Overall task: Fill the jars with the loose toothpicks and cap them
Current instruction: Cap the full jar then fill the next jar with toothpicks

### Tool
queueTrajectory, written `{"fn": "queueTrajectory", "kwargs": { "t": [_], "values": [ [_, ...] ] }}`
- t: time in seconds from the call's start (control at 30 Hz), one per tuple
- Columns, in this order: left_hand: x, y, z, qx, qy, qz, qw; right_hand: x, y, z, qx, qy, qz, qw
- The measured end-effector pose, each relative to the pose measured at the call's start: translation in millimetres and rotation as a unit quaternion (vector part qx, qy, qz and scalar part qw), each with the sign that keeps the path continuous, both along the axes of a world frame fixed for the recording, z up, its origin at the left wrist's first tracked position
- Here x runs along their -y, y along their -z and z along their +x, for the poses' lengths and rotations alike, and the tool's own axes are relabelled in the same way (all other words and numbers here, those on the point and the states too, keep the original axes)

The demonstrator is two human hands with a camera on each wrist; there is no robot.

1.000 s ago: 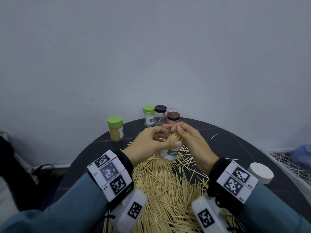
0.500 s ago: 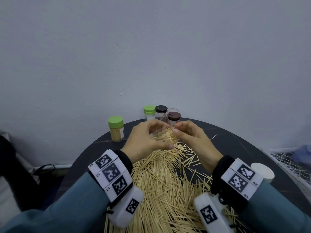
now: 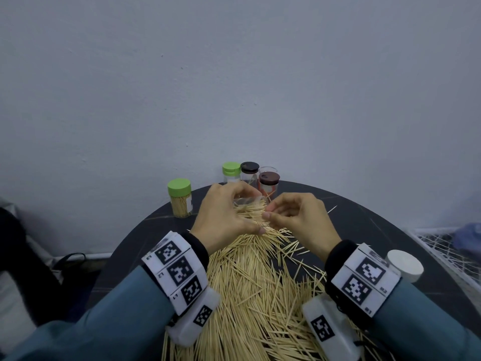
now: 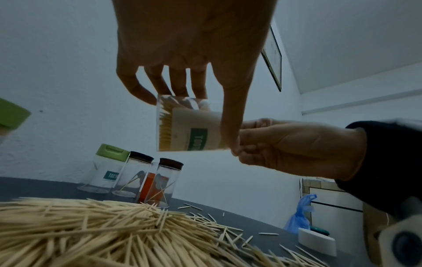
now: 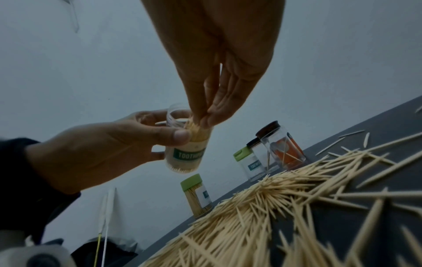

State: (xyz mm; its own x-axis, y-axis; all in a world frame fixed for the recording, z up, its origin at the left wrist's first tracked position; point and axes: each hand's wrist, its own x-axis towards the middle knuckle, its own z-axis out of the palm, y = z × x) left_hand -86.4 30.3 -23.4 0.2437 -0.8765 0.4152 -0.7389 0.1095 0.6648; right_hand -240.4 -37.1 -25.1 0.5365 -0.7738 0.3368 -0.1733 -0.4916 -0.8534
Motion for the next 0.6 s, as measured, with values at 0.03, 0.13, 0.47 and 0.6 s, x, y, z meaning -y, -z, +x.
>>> {"fn": "queueTrajectory", "kwargs": {
  "t": [0.03, 0.13, 0.47, 0.6],
  "values": [
    [-0.2, 0.1, -0.1, 0.001, 0.0, 0.001, 1.0, 0.9, -0.5, -0.3, -0.005, 0.017, -0.028, 0.999],
    [-0.7, 0.1, -0.3, -0.002, 0.003, 0.006, 1.0, 4.2, -2.9, -2.1, 0.001, 0.058, -0.094, 0.994],
    [0.4, 1.9, 1.5, -0.007, -0.002, 0.01, 1.0, 1.9, -6.5, -3.7, 0.0, -0.04, -0.027, 0.999],
    [-0.7, 0.3, 1.4, -0.022, 0.003, 0.014, 1.0, 4.7, -7.6, -5.0, 0.005, -0.036, -0.028, 0.999]
  ]
}}
